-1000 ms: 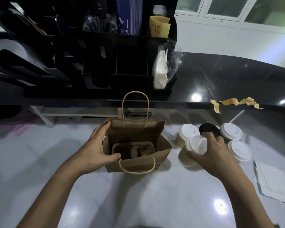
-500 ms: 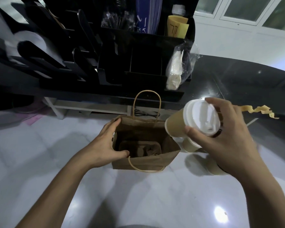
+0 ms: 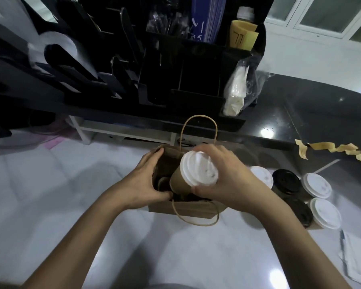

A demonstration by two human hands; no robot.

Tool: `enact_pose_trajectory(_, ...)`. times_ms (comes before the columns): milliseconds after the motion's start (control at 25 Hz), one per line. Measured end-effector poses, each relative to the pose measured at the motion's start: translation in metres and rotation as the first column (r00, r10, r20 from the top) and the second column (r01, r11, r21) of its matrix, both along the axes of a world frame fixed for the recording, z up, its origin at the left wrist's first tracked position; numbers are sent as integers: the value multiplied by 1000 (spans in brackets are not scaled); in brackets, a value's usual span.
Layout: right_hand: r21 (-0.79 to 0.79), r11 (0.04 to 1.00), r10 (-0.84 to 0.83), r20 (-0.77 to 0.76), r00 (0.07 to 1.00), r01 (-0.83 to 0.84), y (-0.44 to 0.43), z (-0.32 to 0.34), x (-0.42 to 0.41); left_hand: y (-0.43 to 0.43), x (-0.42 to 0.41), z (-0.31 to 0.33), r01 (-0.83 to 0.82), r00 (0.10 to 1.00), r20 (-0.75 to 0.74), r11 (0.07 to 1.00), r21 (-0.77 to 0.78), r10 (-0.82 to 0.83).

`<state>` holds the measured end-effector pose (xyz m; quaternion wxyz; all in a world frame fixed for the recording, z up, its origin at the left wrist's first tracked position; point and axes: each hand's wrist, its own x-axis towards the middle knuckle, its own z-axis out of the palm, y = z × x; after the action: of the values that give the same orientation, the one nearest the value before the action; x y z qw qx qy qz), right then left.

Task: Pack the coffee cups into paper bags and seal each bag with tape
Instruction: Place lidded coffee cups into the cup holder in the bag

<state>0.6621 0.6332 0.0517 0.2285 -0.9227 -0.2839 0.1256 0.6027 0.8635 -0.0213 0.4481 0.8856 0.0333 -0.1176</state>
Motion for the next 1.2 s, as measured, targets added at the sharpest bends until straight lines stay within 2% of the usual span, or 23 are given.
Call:
enact_pose_trajectory(280,-165,966,202,8,979,-198,35,-30,22,-1,-2,1,14,1000,-1,1000,-5,-14)
enact_pose_trajectory(440,-177,948,277,48,960,-265,48,-47,24,0,-2,2,12,1000,-6,1000,6,-12)
enact_pose_trajectory(960,-356,878,382,118,917,-320,67,-92,32,0,-1,-4,23,1000,2,1000,13,-24)
enact_pose_trajectory(1200,-405,856,389,97,916,-321,72,-100,30,-1,-2,-6,27,1000,13,1000,4,-27)
